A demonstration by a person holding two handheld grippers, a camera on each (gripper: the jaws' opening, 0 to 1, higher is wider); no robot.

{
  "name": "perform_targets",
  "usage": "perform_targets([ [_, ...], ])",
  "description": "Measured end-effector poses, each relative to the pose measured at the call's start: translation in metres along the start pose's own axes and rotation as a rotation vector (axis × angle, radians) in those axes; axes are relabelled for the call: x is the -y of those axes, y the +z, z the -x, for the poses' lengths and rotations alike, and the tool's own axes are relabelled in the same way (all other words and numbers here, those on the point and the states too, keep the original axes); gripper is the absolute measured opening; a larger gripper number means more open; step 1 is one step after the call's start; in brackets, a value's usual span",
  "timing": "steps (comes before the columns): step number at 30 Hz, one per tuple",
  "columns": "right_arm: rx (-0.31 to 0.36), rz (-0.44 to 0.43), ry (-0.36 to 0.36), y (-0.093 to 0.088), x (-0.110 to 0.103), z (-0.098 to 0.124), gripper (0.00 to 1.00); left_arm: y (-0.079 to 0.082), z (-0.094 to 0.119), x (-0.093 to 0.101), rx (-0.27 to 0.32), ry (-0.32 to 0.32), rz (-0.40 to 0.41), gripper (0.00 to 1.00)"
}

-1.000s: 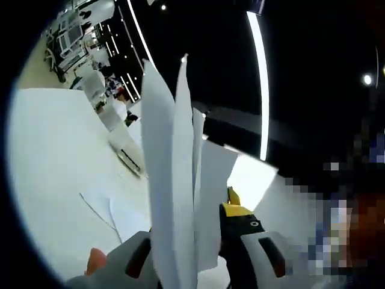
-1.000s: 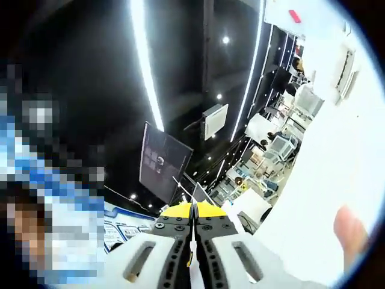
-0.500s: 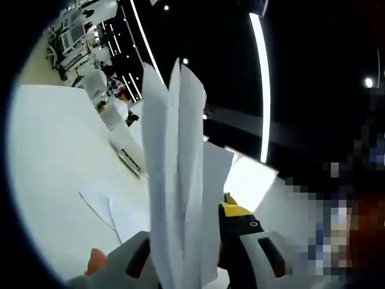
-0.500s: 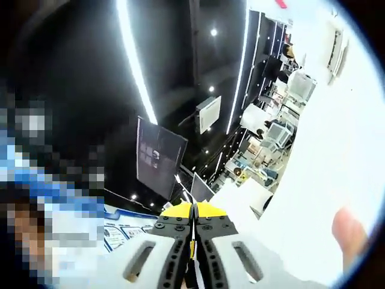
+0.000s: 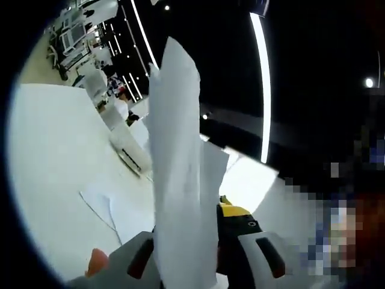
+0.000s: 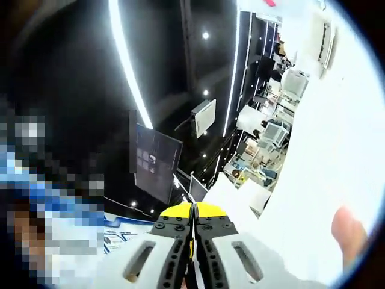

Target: Organize the stack of printing papers by aligning and flattening the scattered papers on the table

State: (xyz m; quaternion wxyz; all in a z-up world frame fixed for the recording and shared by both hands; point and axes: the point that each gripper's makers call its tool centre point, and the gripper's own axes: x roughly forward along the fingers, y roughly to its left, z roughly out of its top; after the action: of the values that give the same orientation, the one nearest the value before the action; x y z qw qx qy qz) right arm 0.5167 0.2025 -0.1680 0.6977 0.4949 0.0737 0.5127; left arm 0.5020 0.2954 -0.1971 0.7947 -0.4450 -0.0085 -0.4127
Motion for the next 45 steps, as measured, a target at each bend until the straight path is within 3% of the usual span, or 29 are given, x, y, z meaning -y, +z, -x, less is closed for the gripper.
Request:
perform_targets([
  [4, 0.004, -0.009, 0.009, 0.001, -0.001, 0.001, 0.0, -0.003, -0.001, -0.002, -0.022, 0.011, -0.01, 0.06],
  [7, 0.0, 0.009, 0.004, 0.001, -0.001, 0.002, 0.0, -0.004, -0.001, -0.003, -0.024, 0.017, -0.02, 0.06],
  [11, -0.016, 0.115, -0.036, 0.005, 0.006, 0.005, 0.0, -0.006, -0.001, 0.001, -0.027, 0.009, -0.024, 0.06],
  [13, -0.043, 0.354, -0.118, 0.016, 0.017, 0.011, 0.02, -0.005, 0.002, 0.003, -0.034, 0.008, -0.025, 0.06],
  [15, -0.057, 0.56, -0.17, 0.031, 0.021, 0.019, 0.15, 0.001, 0.01, 0.006, -0.025, 0.014, -0.039, 0.06],
  [16, -0.086, 0.628, -0.206, 0.036, 0.025, 0.025, 0.23, 0.003, 0.015, 0.007, -0.024, 0.02, -0.04, 0.06],
  [19, -0.177, 0.781, -0.258, 0.045, 0.031, 0.04, 0.27, 0.01, 0.031, 0.007, -0.018, 0.051, -0.057, 0.06],
  [22, -0.279, 1.008, -0.356, 0.057, 0.047, 0.061, 0.35, 0.019, 0.051, 0.005, -0.007, 0.093, -0.067, 0.06],
  [24, -0.334, 1.107, -0.402, 0.058, 0.056, 0.072, 0.44, 0.025, 0.063, 0.007, 0.009, 0.107, -0.087, 0.06],
  [26, -0.417, 1.184, -0.408, 0.046, 0.064, 0.081, 0.52, 0.028, 0.072, 0.01, 0.024, 0.118, -0.096, 0.06],
  [29, -0.496, 1.246, -0.398, 0.029, 0.074, 0.09, 0.62, 0.033, 0.08, 0.012, 0.041, 0.123, -0.104, 0.06],
  [34, -0.497, 1.251, -0.366, 0.011, 0.081, 0.101, 0.69, 0.039, 0.092, 0.014, 0.065, 0.125, -0.1, 0.06],
  [39, -0.541, 1.38, -0.353, 0.011, 0.088, 0.126, 0.76, 0.034, 0.098, 0.012, 0.046, 0.143, -0.096, 0.06],
  [45, -0.566, 1.367, -0.354, 0.017, 0.089, 0.17, 0.79, 0.029, 0.102, 0.015, 0.021, 0.132, -0.098, 0.06],
])
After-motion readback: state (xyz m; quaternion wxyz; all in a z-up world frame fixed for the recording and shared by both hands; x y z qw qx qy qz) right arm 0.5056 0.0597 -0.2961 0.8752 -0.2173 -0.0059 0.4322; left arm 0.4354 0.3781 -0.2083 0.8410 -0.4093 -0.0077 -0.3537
